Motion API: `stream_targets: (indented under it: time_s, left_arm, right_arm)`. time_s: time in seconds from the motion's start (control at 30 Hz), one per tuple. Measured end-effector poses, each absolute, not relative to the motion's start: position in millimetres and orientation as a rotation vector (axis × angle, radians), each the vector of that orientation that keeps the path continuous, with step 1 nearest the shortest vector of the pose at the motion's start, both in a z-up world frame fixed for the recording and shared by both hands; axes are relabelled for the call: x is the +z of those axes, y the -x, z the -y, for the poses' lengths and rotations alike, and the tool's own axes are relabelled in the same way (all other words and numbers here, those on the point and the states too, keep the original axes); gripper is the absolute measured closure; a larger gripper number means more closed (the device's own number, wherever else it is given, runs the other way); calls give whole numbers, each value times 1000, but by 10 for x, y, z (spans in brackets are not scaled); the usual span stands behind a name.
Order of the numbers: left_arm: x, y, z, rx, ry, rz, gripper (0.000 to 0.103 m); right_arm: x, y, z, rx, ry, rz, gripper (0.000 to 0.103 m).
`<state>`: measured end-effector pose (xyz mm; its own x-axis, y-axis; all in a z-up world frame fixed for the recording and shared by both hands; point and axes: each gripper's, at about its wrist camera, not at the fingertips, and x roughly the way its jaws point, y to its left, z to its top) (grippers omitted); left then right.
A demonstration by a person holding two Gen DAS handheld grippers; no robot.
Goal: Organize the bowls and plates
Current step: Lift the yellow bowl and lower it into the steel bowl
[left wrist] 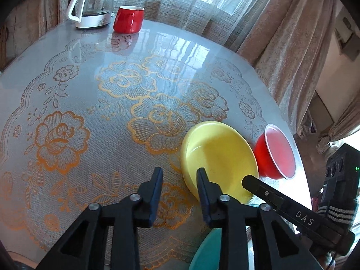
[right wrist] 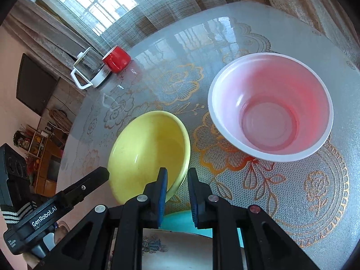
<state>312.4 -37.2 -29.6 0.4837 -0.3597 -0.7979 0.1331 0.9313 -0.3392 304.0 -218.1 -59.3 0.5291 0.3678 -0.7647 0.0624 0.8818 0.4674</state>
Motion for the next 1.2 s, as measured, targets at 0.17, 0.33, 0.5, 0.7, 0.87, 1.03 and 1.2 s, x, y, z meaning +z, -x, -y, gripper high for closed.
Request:
stream_targets:
  time_s: [0.17,0.33,0.5,0.7,0.87,1.03,1.2]
  left_arm:
    - [-183,-2988,392,-316,199,-962,89]
    - [14,-2814,248,-309,218,-929,89]
    - [194,-2503,50,-310,268,-884,89]
    - [361,-2036,-132,-283,205,-815,89]
    - [364,-1698,-393,-259,214,-805,88]
    - [355,-1385,-720,-229,251,-797,88]
    - [276,-1128,-964,-175,254,-798,88]
  right_arm:
    - [-474,-2984,2091,207,-432,-965,87]
    - [-321,-2890,2028,245,-449,-936,87]
    - [-166,-2666,1933,293,-465,-906,87]
    - [-71,-2365,1727,359,-468,-889,86]
    - [-33,-2163,1475,410,-448,-891,86]
    - [-29,-2012,1200,475,-420,-903,86]
    - [-77,-1883,881,525,-374,-932,86]
